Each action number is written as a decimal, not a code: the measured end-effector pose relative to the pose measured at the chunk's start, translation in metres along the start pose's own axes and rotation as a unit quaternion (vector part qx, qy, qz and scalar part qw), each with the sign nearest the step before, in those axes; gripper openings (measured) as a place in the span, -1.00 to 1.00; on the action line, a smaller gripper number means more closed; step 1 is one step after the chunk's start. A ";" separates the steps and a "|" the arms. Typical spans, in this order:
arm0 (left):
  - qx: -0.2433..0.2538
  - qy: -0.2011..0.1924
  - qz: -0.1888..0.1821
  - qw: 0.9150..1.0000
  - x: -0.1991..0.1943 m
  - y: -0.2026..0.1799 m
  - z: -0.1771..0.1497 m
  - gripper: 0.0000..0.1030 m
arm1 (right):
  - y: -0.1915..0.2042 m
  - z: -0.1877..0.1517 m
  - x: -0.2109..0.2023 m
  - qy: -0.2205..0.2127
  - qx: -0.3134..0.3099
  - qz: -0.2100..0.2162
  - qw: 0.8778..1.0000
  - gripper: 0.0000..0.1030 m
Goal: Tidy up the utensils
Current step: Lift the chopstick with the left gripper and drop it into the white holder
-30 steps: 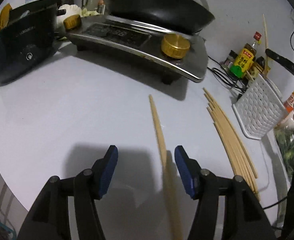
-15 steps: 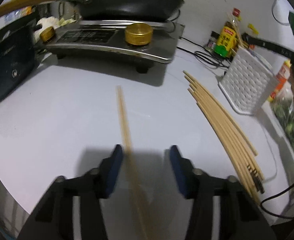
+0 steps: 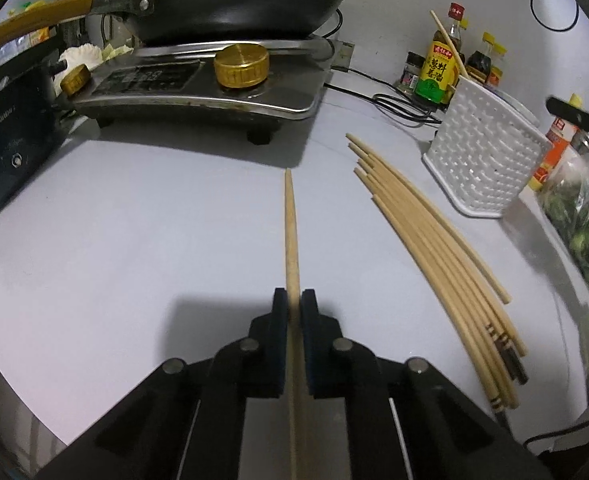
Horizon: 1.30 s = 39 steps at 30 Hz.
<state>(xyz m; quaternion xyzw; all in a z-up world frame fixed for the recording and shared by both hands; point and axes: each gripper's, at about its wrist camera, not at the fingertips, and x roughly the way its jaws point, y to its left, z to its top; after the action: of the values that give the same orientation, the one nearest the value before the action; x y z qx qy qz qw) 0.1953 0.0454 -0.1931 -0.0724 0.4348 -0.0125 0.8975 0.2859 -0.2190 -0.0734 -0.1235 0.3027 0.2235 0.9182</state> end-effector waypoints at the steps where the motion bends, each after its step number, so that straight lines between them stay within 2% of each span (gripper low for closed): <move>1: 0.001 -0.004 0.000 1.000 -0.003 -0.002 0.000 -0.88 | -0.001 -0.003 -0.004 -0.001 0.002 0.000 1.000 -0.41; 5: 0.004 -0.028 -0.004 1.000 -0.024 -0.012 0.005 -0.88 | -0.005 -0.010 -0.016 -0.006 0.009 0.001 1.000 -0.41; 14: 0.023 -0.098 -0.049 0.994 -0.078 -0.051 0.035 -0.88 | -0.012 -0.009 -0.037 -0.029 0.016 0.013 0.999 -0.41; 22: 0.010 -0.170 -0.115 0.979 -0.091 -0.096 0.096 -0.88 | -0.036 -0.011 -0.044 -0.043 0.039 0.019 0.998 -0.40; 25: -0.015 -0.188 -0.136 0.973 -0.082 -0.111 0.124 -0.88 | -0.049 -0.011 -0.047 -0.047 0.050 0.021 0.997 -0.41; 31: -0.110 -0.181 -0.180 0.961 -0.042 -0.125 0.166 -0.88 | -0.072 -0.014 -0.048 -0.050 0.065 0.028 0.996 -0.34; 34: -0.140 -0.188 -0.176 0.956 -0.028 -0.130 0.176 -0.88 | -0.081 -0.015 -0.045 -0.048 0.068 0.035 0.996 -0.31; 39: -0.199 -0.207 -0.146 0.947 -0.003 -0.138 0.185 -0.88 | -0.094 -0.016 -0.040 -0.045 0.075 0.045 0.995 -0.31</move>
<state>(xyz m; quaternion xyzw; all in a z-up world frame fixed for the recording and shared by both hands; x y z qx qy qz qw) 0.3438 -0.0691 -0.0576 -0.3132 0.2176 -0.0413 0.9235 0.2949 -0.3196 -0.0530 -0.0305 0.2818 0.2471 0.9266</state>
